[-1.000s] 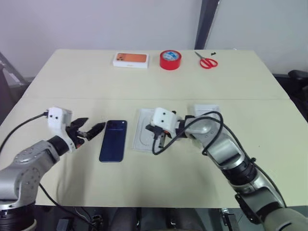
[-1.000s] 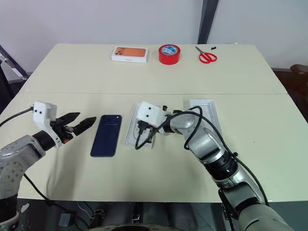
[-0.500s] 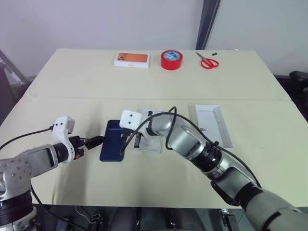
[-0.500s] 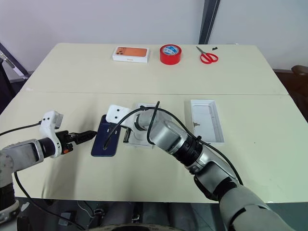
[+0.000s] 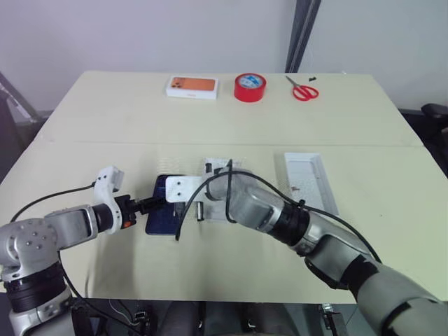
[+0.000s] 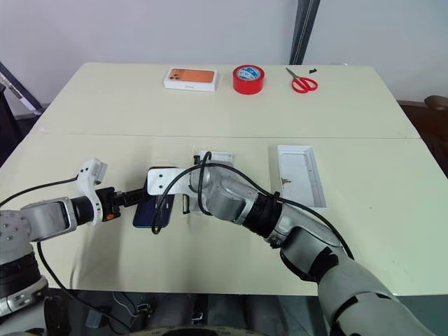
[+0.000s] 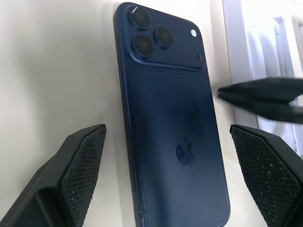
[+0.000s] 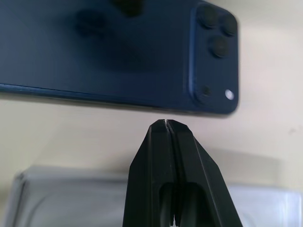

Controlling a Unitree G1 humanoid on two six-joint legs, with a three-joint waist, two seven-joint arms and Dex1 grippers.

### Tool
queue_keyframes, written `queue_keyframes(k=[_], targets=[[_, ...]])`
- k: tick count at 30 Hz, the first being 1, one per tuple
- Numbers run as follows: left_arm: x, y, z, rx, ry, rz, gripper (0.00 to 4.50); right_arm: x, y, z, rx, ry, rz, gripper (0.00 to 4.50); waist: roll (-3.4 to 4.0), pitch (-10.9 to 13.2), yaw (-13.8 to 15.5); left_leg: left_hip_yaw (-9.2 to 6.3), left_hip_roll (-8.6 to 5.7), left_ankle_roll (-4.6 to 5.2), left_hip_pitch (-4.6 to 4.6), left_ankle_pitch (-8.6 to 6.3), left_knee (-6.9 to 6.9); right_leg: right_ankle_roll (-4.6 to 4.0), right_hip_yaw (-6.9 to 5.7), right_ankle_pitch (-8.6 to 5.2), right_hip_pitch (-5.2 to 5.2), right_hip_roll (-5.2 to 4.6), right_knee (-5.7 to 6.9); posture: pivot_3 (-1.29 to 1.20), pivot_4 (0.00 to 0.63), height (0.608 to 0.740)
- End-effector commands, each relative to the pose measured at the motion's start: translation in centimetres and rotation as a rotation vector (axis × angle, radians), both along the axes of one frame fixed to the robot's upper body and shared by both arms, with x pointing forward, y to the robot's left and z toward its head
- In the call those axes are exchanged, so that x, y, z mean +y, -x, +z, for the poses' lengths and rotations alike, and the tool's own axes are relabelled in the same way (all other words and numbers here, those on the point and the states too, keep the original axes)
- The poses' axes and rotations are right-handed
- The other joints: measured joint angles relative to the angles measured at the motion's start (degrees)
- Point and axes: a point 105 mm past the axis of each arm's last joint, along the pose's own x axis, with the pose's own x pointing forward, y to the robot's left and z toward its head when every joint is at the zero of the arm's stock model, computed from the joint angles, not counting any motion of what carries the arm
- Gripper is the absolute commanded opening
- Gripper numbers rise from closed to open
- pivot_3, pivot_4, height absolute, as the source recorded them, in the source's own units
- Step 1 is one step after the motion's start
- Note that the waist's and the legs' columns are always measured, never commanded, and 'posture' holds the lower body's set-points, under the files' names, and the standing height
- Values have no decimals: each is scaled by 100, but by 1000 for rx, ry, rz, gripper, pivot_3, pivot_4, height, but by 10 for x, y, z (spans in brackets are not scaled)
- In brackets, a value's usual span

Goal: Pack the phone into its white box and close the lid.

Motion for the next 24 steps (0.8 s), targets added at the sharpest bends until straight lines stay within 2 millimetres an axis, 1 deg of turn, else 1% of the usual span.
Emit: queue_keyframes(k=[1, 5, 8, 13, 18, 24], targets=[[-5, 3, -5, 23, 4, -18, 4424, 8, 3, 3, -26, 24, 52, 18, 0, -1, -6, 0, 0, 0, 0, 0, 0, 0, 0, 0, 0, 0, 0, 0, 150, 729], [-7, 3, -7, 28, 11, -20, 4424, 10, 4, -1, -27, 41, 76, 18, 0, -4, -11, -1, 0, -2, 2, 1, -1, 0, 0, 0, 0, 0, 2, 0, 150, 729], [-11, 4, -8, 36, 30, -39, 4424, 14, 8, 1, -6, 12, 89, 18, 0, -5, -11, -1, 0, -3, 3, 1, -2, 0, 0, 0, 1, 0, 2, 0, 150, 729], [-29, 8, -13, 70, 92, -123, 4424, 14, 16, 0, 8, -6, 115, 18, 1, -9, -3, -2, 0, -3, 4, 1, -2, 0, 0, 0, 2, 0, 1, 0, 150, 729], [-45, 5, -11, 66, 154, -158, 4424, 13, 16, 0, 22, -36, 95, 18, 3, -13, 24, -4, -1, -3, 5, 0, -2, 0, -2, 0, 9, -3, -4, 0, 150, 729], [-56, 2, -7, 69, 210, -189, 4424, 10, 13, 0, 28, -52, 74, 18, 2, -14, 16, -6, -4, -3, 6, 0, -2, 0, -2, 0, 12, -4, -6, 0, 150, 729]])
